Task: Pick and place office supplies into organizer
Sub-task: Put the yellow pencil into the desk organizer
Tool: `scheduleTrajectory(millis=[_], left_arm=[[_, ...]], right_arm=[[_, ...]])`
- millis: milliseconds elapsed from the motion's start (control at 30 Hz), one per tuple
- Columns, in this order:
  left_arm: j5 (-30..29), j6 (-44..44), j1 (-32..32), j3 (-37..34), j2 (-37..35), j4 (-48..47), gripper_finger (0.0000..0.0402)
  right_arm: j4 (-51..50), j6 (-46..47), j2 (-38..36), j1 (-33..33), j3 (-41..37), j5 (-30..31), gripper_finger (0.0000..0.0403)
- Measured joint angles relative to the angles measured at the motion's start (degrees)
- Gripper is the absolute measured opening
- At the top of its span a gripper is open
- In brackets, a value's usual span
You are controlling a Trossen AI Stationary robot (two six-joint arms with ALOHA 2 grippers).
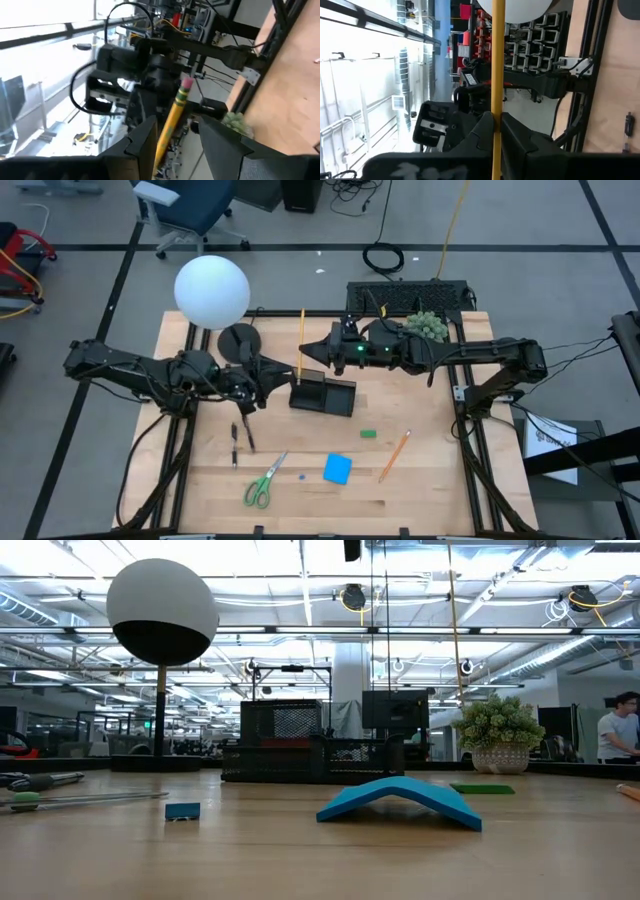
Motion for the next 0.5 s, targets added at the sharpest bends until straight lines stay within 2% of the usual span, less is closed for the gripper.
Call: scheduleTrajectory(millis=[500], left_arm=[[0.69,2.29,0.09,0.0,3.39,4.55,0.0154]], right_arm=[[-0.07,0.8,0.0,0.9,0.0,1.69,0.0009]])
